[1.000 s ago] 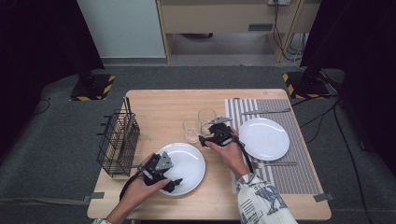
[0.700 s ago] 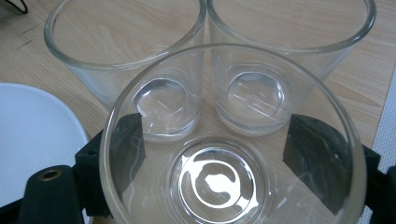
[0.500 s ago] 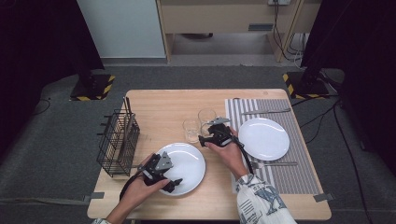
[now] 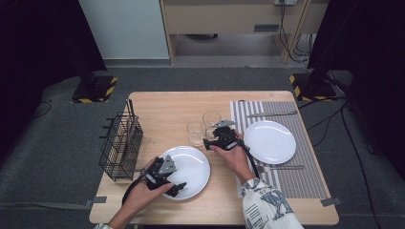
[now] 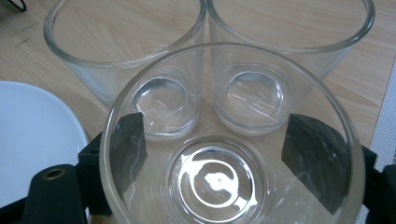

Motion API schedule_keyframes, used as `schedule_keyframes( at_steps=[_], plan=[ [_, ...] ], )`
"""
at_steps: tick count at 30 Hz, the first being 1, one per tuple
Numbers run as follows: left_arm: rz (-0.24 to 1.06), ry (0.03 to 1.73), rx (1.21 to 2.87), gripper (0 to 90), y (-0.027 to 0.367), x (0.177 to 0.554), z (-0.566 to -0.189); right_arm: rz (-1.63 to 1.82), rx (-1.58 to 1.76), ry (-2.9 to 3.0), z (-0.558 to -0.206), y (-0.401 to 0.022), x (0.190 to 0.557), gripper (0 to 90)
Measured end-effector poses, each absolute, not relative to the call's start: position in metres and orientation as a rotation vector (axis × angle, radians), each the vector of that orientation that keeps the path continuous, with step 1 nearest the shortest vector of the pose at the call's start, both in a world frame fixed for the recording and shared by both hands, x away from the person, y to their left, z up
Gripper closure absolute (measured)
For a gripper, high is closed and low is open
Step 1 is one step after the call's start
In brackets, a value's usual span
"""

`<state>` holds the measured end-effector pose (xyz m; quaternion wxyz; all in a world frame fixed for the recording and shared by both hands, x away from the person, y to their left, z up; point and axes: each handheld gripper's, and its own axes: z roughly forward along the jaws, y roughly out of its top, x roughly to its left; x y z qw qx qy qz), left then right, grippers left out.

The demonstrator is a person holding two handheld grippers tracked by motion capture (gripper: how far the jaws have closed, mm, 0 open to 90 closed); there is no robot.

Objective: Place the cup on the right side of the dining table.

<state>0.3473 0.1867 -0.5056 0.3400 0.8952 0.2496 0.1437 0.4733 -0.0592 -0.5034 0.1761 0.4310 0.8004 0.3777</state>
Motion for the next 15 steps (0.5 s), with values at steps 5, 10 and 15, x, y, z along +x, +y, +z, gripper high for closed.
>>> schedule_keyframes(
  at_steps=[5, 10, 15],
  plan=[
    [0.374, 0.647, 2.332, 5.0, 0.1859, 0.3473, -0.5056, 1.058, 1.211, 2.268, -0.5029, -0.0593, 0.4732, 19.6],
    [0.374, 0.648, 2.331, 5.0, 0.1865, 0.3475, -0.5056, 1.054, 1.207, 2.278, -0.5023, -0.0603, 0.4724, 19.7],
    [0.375, 0.65, 2.331, 5.0, 0.1872, 0.3478, -0.5054, 1.07, 1.201, 2.286, -0.5011, -0.0601, 0.4699, 19.8]
  ],
)
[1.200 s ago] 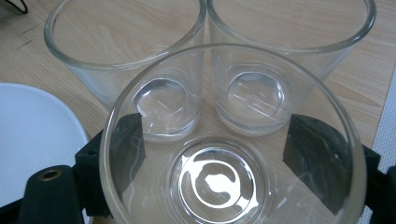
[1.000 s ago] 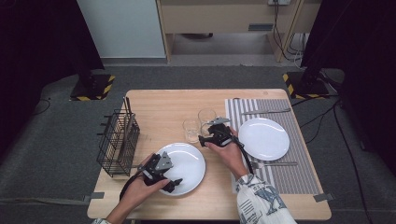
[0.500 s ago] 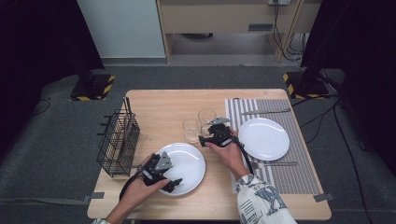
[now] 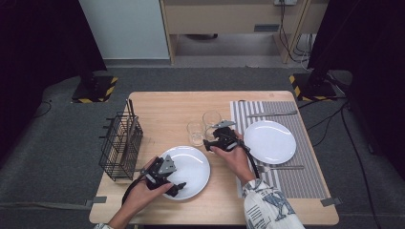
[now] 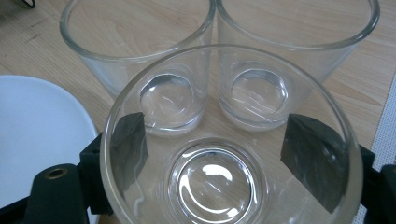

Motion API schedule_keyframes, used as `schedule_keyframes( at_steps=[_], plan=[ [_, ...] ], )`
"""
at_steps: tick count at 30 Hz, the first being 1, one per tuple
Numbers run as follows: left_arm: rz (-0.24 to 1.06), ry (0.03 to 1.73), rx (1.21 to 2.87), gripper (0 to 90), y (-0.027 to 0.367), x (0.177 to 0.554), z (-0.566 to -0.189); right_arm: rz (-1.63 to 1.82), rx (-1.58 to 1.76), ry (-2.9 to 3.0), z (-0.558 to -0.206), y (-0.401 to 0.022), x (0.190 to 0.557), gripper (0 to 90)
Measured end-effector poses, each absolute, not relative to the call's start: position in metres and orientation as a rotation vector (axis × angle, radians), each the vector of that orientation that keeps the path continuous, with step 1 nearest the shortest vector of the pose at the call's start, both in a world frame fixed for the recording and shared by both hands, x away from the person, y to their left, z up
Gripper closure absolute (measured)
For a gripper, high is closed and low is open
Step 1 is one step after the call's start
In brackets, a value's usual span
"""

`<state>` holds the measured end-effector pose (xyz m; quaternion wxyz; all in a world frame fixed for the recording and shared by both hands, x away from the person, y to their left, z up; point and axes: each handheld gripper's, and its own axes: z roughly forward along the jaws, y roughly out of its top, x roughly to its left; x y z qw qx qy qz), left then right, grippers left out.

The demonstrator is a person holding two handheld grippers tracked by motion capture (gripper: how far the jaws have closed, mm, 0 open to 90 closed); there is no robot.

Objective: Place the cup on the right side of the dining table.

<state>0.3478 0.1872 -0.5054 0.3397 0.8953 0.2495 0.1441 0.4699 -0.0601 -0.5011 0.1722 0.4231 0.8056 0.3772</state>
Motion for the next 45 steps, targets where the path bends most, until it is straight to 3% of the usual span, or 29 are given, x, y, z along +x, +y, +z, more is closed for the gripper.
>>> schedule_keyframes(
  at_steps=[45],
  plan=[
    [0.373, 0.644, 2.333, 5.1, 0.185, 0.347, -0.506, 1.08, 1.167, 2.288, -0.479, -0.069, 0.461, 19.9]
  ],
)
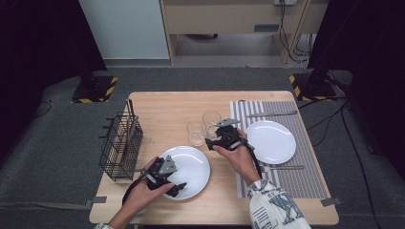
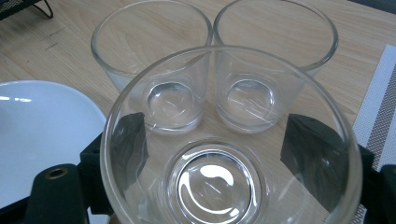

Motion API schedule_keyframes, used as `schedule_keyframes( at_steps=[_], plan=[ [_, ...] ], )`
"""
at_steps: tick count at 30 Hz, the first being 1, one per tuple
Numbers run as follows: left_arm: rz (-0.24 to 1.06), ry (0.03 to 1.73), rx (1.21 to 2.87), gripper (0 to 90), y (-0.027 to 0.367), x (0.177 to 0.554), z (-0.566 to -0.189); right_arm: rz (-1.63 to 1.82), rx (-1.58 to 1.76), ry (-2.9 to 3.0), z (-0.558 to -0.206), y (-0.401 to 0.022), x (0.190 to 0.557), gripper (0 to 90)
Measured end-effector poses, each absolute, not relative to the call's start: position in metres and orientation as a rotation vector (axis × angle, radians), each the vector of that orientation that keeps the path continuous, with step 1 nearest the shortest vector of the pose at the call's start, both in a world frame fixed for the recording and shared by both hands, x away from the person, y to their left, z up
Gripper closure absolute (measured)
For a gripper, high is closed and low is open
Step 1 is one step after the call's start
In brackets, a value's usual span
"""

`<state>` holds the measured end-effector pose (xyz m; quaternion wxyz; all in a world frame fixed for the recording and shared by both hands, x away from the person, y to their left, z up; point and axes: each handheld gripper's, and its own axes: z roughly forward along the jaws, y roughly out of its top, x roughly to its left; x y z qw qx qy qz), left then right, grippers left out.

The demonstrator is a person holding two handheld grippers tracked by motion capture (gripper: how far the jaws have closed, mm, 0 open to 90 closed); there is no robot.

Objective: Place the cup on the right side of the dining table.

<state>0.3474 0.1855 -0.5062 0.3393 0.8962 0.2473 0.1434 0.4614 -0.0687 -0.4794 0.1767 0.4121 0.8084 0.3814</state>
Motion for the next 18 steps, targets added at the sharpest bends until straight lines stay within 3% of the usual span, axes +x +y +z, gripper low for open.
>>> schedule_keyframes(
  at_steps=[18],
  plan=[
    [0.378, 0.643, 2.326, 5.1, 0.186, 0.347, -0.504, 1.09, 1.181, 2.26, -0.465, -0.081, 0.461, 19.9]
  ],
)
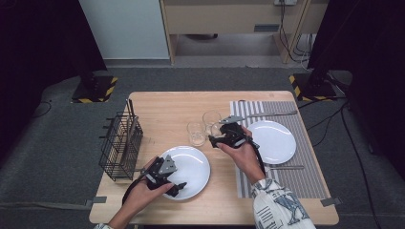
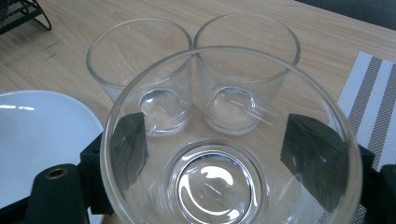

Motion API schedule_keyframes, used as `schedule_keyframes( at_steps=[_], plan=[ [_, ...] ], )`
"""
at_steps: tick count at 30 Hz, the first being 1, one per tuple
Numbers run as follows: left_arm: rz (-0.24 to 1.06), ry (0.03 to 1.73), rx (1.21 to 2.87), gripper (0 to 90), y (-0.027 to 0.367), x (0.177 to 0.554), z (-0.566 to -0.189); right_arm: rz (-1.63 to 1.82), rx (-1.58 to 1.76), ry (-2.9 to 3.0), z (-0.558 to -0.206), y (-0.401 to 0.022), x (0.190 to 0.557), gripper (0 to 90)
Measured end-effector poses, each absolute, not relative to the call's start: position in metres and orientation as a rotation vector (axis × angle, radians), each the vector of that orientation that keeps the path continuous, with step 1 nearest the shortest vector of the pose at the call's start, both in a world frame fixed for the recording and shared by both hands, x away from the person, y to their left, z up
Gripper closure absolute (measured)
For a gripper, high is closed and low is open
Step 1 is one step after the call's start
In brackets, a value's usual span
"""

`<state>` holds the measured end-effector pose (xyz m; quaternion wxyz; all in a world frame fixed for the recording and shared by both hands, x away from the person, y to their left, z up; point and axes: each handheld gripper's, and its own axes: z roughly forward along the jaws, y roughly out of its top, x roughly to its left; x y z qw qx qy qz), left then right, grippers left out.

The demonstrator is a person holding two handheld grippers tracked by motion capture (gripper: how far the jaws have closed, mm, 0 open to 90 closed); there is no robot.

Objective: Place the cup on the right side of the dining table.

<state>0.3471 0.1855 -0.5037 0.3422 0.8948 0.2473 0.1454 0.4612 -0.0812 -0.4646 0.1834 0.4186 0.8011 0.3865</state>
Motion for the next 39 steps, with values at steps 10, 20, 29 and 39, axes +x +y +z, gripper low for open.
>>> schedule_keyframes(
  at_steps=[10, 20, 29, 39],
  plan=[
    [0.381, 0.639, 2.327, 5.1, 0.185, 0.346, -0.503, 1.095, 1.184, 2.246, -0.455, -0.087, 0.462, 19.9],
    [0.382, 0.642, 2.331, 5.1, 0.184, 0.347, -0.505, 1.105, 1.206, 2.232, -0.454, -0.095, 0.468, 19.9],
    [0.382, 0.641, 2.333, 5.1, 0.184, 0.347, -0.506, 1.108, 1.218, 2.225, -0.454, -0.098, 0.472, 19.9],
    [0.381, 0.646, 2.331, 5.1, 0.185, 0.347, -0.506, 1.104, 1.226, 2.223, -0.456, -0.099, 0.477, 19.9]
  ],
)
